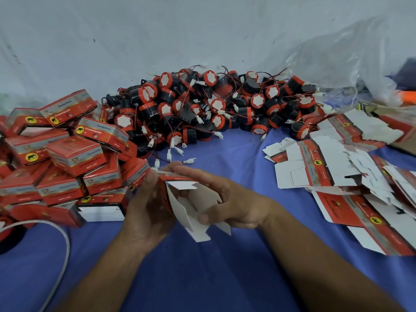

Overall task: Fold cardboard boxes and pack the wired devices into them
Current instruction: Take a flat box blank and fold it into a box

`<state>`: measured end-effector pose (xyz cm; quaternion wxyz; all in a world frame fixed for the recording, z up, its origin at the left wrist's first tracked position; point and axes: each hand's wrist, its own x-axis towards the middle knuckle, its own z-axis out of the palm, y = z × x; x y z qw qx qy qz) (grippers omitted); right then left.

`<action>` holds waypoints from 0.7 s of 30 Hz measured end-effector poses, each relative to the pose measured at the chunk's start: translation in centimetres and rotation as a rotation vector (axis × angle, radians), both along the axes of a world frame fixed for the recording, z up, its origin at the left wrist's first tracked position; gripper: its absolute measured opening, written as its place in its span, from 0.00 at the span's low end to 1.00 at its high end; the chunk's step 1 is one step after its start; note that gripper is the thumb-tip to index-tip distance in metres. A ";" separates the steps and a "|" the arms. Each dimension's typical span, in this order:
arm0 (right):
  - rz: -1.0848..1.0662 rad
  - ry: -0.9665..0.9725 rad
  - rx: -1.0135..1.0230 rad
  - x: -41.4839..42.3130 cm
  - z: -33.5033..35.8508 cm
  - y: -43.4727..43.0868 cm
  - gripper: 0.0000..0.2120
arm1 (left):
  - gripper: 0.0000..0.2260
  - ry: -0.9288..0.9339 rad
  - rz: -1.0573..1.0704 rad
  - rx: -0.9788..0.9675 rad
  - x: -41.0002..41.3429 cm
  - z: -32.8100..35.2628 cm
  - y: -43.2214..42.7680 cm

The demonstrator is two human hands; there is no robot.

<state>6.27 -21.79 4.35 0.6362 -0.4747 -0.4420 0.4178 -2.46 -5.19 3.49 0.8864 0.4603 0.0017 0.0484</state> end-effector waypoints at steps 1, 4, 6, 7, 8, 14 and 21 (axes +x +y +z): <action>-0.067 -0.012 -0.019 -0.1 0.0 0.2 0.40 | 0.35 -0.003 -0.005 -0.002 -0.1 0.0 0.1; -0.351 0.134 -0.060 -0.3 -0.2 1.0 0.31 | 0.37 -0.009 0.013 0.056 0.1 0.2 0.3; -0.499 0.257 -0.054 -0.2 -0.3 1.3 0.26 | 0.35 -0.020 0.057 0.111 0.4 0.0 0.2; -0.560 0.261 -0.058 -0.1 -0.3 1.4 0.24 | 0.35 -0.026 0.080 0.150 0.5 -0.2 0.0; -0.620 0.231 -0.056 0.0 -0.3 1.4 0.22 | 0.35 -0.034 0.100 0.193 0.6 -0.3 -0.2; -0.935 -0.383 -0.124 0.8 -0.6 0.9 0.17 | 0.40 -0.088 0.180 0.271 0.9 -0.5 -0.6; -0.979 -0.887 -0.089 0.6 -1.6 1.2 0.15 | 0.55 -0.068 0.310 0.575 0.4 -0.9 0.0</action>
